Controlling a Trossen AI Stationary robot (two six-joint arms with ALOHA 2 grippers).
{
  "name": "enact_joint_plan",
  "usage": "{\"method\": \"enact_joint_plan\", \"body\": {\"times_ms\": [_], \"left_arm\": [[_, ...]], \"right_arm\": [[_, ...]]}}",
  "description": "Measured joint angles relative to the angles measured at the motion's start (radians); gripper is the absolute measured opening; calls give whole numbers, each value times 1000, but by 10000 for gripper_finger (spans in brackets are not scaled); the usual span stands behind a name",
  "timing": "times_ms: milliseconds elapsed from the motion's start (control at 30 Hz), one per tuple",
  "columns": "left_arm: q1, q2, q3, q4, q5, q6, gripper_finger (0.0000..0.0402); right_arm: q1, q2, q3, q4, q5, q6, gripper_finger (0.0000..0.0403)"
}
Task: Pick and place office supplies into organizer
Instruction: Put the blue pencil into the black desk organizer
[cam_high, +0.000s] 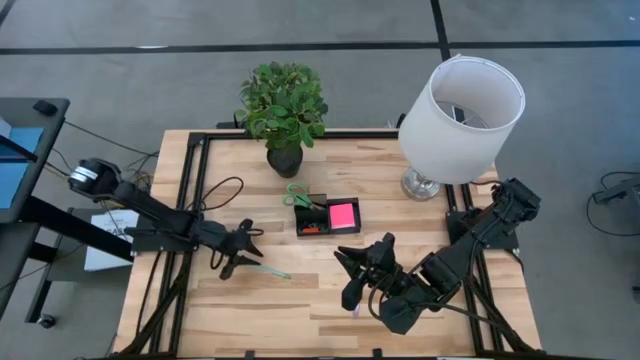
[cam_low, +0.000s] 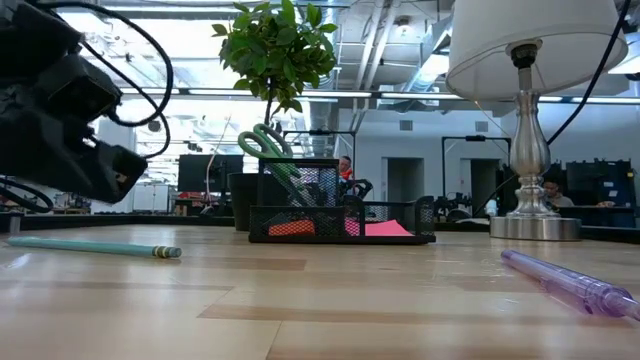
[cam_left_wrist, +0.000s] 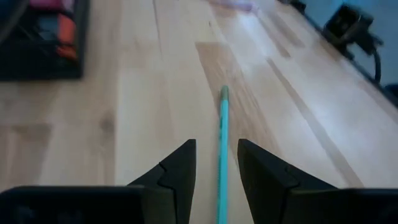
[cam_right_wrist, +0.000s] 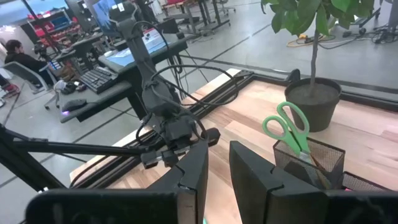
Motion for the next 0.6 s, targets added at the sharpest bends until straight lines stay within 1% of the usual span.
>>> {"method": "enact_joint_plan", "body": {"times_ms": [133,267,367,467,600], "left_arm": [[-3,111,21,55,33,-1,111],[-25,227,22,197,33,-12,111],[-38,311,22,295,23,-11,111],[-49,402,23,357,15,-19,111],[-56,520,36,426,-11,-17,111]], "right_arm": [[-6,0,0,-1,-12,-5,59],[-23,0,0,-4,-71,-16,59],[-38,0,0,-4,-108,-16,59],[-54,0,0,-4,-154,-16,59],[-67,0,0,-4,-180,-17,59]]}}
